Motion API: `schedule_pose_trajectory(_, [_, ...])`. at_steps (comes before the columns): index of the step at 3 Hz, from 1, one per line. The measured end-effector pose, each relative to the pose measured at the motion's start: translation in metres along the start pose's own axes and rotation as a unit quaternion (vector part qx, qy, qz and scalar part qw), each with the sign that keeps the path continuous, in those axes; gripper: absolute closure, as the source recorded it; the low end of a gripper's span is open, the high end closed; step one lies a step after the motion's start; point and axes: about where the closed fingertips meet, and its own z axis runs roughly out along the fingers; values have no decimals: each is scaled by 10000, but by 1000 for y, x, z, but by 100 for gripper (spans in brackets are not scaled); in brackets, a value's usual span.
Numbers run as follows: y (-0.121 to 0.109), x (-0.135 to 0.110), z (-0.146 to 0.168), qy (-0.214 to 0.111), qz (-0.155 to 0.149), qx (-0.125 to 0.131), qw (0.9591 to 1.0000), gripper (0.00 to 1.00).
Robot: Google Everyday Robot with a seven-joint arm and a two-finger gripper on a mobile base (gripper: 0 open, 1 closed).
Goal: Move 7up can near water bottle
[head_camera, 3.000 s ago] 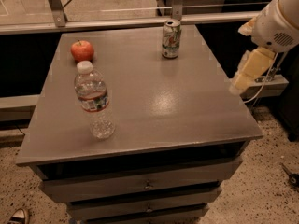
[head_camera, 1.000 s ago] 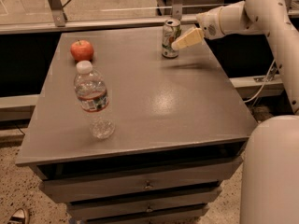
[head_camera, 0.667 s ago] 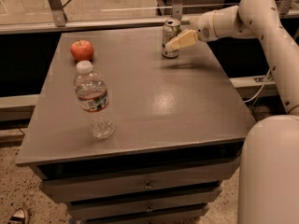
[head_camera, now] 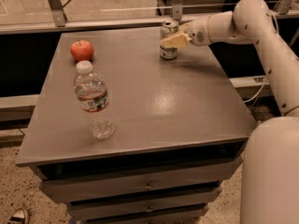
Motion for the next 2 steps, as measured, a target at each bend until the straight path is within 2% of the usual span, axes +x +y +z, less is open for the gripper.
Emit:
schedule_pose_trajectory(1, [28, -17, -7, -160, -121, -403, 9990, 72])
schedule_pose_trajectory(2, [93, -32, -37, -143, -449, -1196, 9917, 100])
